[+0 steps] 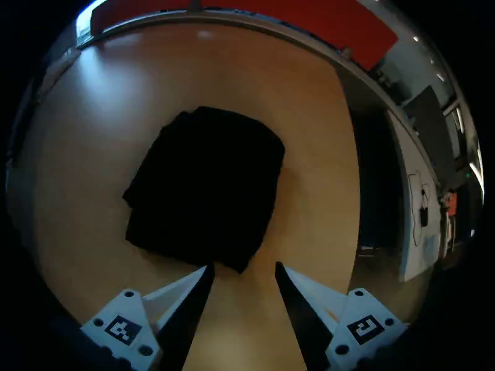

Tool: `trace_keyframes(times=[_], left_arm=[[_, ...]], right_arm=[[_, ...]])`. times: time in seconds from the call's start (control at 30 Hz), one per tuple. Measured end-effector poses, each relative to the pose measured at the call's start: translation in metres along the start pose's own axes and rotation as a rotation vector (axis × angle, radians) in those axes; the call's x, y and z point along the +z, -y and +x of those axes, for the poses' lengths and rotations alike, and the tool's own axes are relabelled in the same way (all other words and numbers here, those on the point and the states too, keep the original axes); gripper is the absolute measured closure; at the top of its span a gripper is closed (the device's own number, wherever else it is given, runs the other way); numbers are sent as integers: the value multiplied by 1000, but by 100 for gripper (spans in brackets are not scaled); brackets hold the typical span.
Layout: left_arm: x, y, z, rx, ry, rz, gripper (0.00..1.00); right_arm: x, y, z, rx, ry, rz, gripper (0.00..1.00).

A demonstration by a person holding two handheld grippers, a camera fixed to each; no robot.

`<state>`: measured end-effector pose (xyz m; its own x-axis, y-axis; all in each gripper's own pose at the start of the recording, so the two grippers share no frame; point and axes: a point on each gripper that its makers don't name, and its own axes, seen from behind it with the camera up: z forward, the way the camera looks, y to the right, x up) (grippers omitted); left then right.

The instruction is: Fold towel

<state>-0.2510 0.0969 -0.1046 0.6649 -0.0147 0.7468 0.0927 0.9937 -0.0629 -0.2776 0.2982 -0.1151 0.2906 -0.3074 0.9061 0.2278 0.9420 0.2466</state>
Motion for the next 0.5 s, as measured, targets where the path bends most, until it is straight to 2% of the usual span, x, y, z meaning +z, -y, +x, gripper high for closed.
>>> trace_keyframes(times=[0.27, 0.5], left_arm=[[-1, 1, -2, -2, -3, -3, 2], [-3, 1, -2, -6, -8, -3, 2]], right_arm=[[-6, 18, 12, -17, -42, 34, 25], [-7, 50, 35, -43, -94, 83, 25]])
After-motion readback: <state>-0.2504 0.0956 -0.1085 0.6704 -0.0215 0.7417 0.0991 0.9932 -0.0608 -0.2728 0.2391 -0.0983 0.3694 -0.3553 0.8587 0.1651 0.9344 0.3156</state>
